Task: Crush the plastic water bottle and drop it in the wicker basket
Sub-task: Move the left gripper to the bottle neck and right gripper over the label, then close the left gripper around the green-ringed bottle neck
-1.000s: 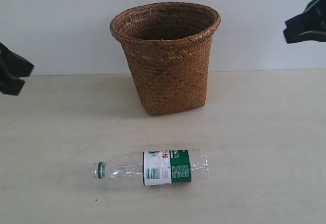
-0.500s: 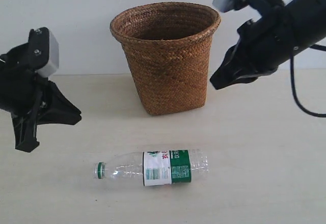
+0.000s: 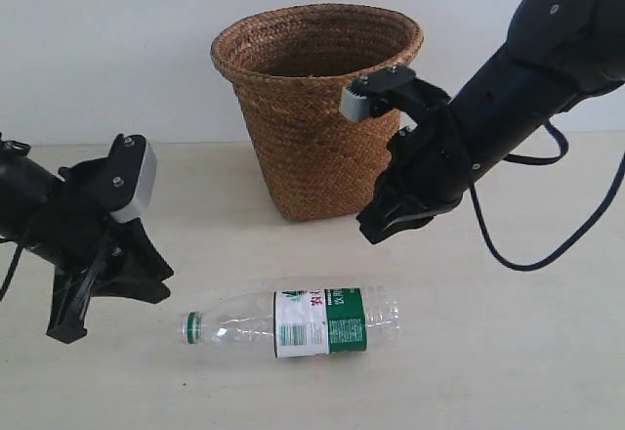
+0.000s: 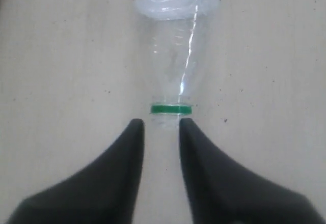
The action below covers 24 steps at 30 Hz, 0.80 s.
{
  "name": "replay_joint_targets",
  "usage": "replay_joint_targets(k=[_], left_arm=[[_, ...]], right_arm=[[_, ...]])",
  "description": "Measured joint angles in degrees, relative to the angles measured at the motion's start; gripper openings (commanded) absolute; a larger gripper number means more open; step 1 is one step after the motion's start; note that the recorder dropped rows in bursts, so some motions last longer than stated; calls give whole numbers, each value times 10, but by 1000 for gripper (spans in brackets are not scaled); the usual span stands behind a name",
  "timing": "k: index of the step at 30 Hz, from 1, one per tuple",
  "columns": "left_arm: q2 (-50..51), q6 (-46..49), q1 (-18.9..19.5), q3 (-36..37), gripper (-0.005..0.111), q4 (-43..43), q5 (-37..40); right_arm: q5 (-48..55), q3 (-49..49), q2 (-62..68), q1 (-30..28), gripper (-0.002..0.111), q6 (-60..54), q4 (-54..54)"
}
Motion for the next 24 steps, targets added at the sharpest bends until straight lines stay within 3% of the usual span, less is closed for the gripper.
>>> replay_joint_targets(k=[1, 3, 11, 24], left_arm=[[3, 12, -7, -1, 65, 3, 0], [8, 27, -20, -1, 72, 8, -2], [36, 34, -52, -1, 66, 24, -33], [95, 2, -58, -1, 66, 25, -84]], right_arm=[[-1, 0, 7, 3, 0, -3, 0], [-4, 0, 20, 7, 0, -4, 0], [-10, 0, 47, 7, 0, -5, 0], [-24, -1, 48, 7, 0, -5, 10]])
